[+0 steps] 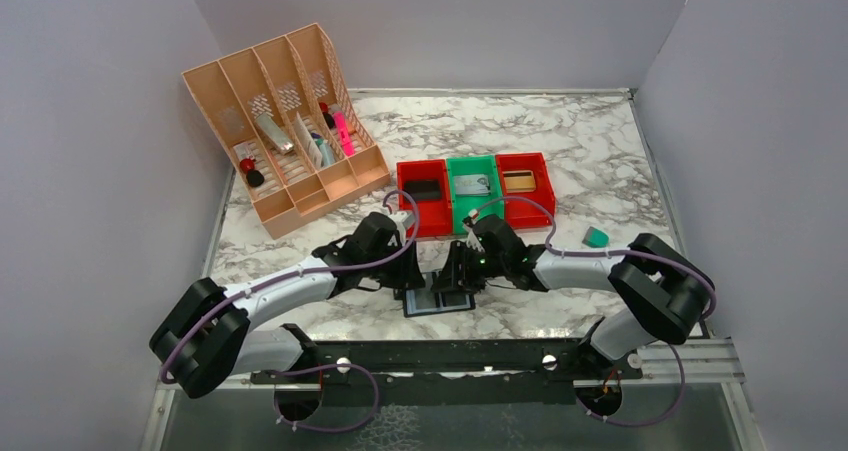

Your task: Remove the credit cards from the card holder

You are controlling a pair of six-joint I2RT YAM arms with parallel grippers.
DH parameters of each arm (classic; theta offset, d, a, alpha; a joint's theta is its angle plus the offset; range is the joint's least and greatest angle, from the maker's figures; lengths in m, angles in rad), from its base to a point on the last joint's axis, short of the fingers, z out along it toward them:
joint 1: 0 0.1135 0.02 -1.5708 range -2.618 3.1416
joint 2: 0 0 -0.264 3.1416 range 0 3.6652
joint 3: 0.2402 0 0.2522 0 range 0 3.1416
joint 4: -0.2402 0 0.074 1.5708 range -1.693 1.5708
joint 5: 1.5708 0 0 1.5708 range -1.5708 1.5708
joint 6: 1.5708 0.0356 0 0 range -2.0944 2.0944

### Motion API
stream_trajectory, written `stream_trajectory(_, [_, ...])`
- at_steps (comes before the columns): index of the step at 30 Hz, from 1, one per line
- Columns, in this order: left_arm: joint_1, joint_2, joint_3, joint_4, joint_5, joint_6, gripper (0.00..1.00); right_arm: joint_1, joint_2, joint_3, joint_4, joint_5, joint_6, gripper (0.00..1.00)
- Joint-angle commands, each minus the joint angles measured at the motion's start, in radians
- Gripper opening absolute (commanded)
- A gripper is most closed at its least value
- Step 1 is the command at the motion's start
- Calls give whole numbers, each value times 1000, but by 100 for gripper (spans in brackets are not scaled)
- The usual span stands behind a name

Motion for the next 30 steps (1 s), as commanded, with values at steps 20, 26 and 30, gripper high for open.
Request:
stream_trajectory(20, [-78, 135, 39, -104, -100, 26, 8, 4, 34, -12, 17, -6, 49, 37])
stream_trajectory(26, [-82, 125, 46, -128, -134, 27, 7, 4, 10, -12, -10, 22, 51, 38])
stream_trajectory(30, [-83, 108, 47, -136, -144, 29, 6, 3, -1, -15, -4, 30, 52, 40])
